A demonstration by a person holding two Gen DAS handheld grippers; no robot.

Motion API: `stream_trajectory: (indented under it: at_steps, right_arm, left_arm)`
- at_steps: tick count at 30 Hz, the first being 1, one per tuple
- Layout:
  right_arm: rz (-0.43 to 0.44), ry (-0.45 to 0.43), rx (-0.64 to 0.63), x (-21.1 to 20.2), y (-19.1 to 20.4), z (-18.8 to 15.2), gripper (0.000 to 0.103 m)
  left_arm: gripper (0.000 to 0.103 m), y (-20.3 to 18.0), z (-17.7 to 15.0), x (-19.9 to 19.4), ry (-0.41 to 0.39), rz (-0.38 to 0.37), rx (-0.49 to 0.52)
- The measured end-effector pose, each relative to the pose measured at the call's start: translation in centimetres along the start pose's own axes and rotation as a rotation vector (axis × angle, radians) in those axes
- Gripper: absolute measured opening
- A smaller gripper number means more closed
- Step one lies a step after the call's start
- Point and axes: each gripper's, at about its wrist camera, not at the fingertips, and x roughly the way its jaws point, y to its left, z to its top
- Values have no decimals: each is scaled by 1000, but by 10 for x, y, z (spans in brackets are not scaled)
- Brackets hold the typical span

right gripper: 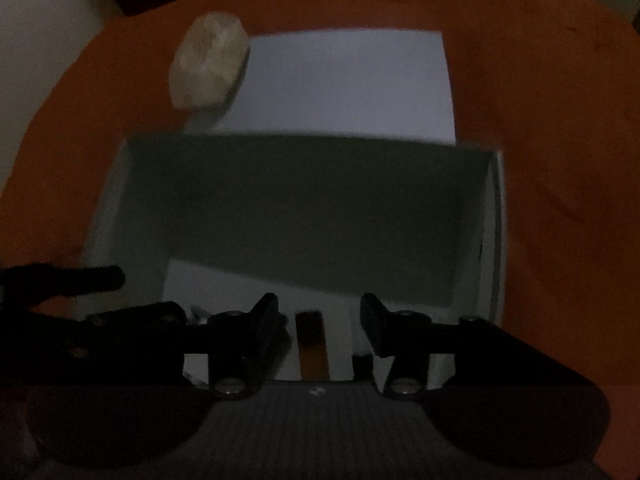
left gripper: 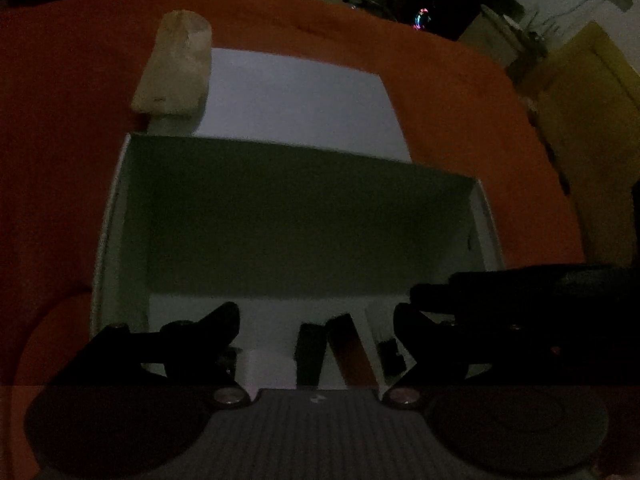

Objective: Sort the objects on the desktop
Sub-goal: 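Withdraw both tools from the box toward the white board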

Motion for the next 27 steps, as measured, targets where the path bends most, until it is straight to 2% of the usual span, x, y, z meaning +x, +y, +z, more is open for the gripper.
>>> stream_trajectory:
  at_steps: [8, 13, 18, 27]
  right_arm:
    - [20, -12, 33, -16, -10, 32, 52]
    - [12, -9, 17, -22, -14, 64, 61]
    - [-24, -21, -34, -23, -14, 95, 63]
    - [-3, 23, -54, 6, -12, 133, 68]
  left_arm:
    - [83, 31, 26, -13, -43, 40, -52]
    - [87, 52, 52, -22, -97, 72, -83]
    - [89, 69, 75, -26, -137, 95, -102]
    - [89, 90, 100, 0, -98, 115, -72]
